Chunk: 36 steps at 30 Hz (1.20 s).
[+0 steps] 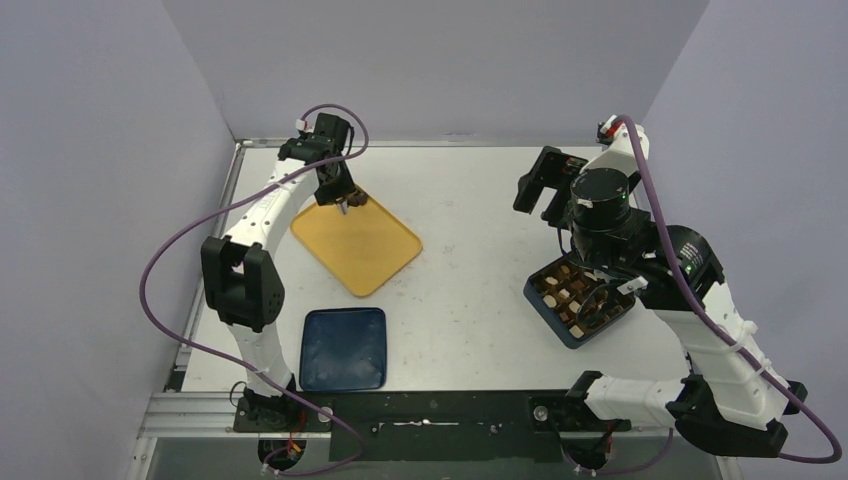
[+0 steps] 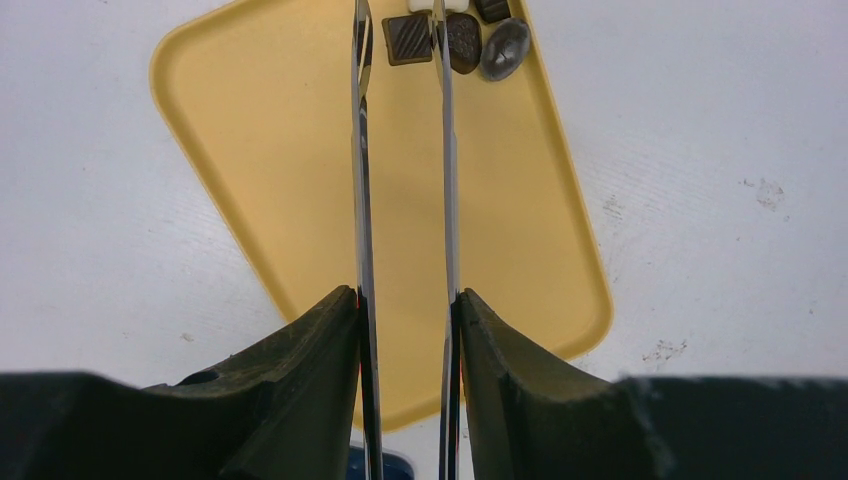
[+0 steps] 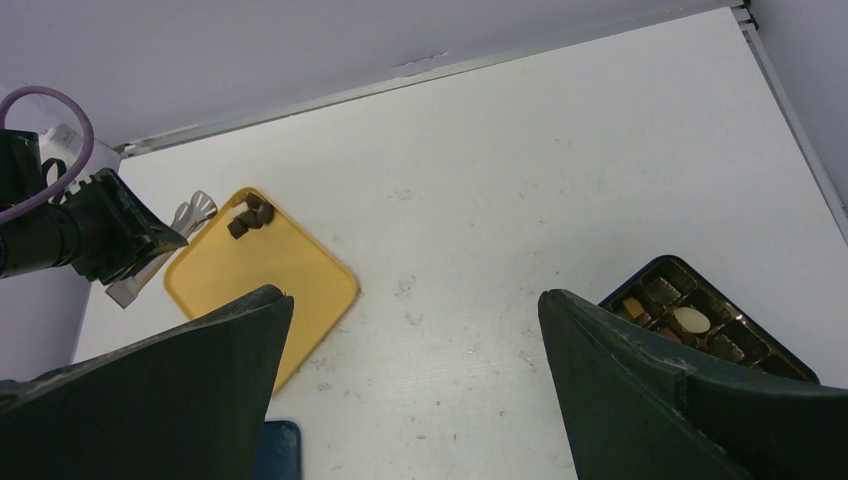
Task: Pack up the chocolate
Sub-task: Pick up the fake chocolate from the plate.
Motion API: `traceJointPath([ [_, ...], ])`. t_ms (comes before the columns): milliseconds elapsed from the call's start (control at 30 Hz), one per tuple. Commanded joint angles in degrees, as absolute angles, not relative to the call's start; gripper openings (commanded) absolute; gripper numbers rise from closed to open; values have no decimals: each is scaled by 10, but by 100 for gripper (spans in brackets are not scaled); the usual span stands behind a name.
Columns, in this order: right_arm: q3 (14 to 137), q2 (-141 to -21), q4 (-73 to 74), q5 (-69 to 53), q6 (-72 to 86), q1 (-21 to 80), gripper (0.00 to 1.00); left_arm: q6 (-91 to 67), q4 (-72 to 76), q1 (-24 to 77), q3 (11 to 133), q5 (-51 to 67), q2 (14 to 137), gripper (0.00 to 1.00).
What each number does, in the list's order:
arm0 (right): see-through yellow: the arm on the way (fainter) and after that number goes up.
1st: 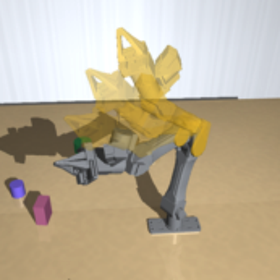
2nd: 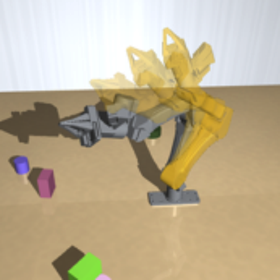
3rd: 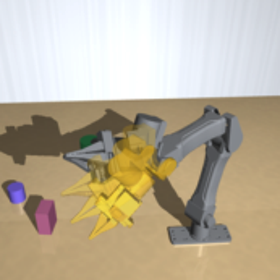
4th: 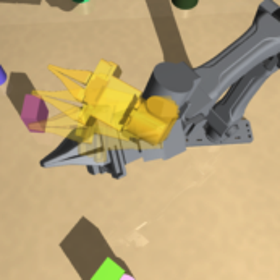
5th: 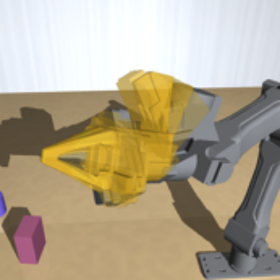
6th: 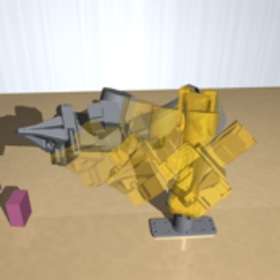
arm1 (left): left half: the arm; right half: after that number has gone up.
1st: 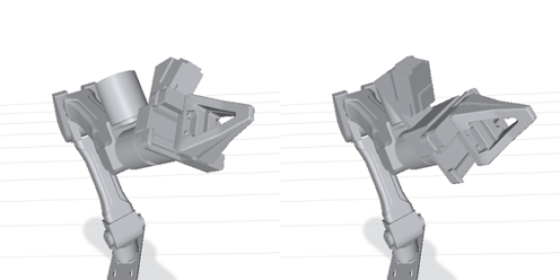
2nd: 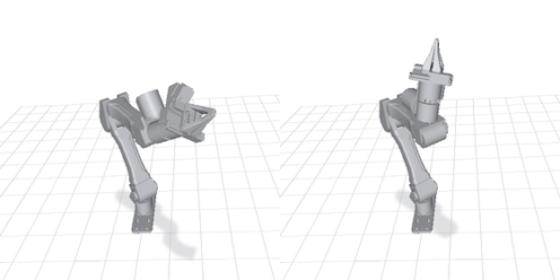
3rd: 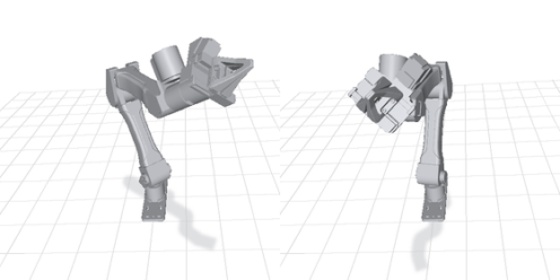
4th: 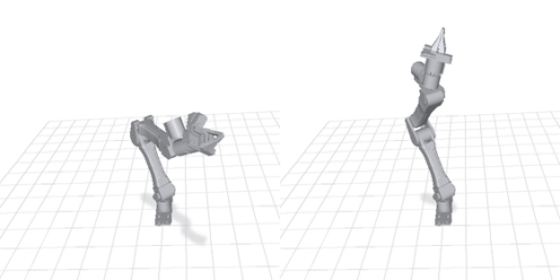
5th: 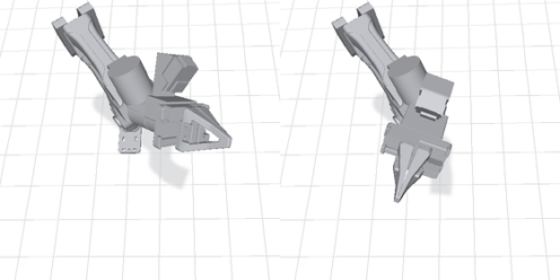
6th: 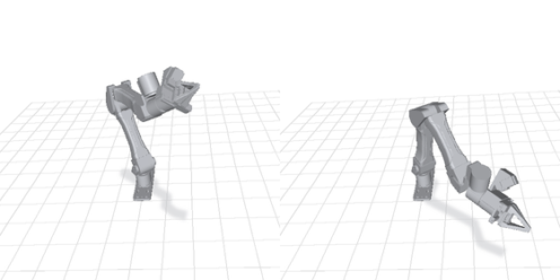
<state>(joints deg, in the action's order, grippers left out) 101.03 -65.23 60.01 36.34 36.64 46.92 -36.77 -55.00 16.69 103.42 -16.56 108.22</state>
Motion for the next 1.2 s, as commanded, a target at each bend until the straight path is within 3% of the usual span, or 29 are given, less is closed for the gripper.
traceJointPath([
  [0,1025,-640,577,375,372,467,100,-360,-521,163,1040,-154,1082,36],
  [1167,1029,-637,571,396,370,467,100,-355,-468,146,978,-113,1113,37],
])
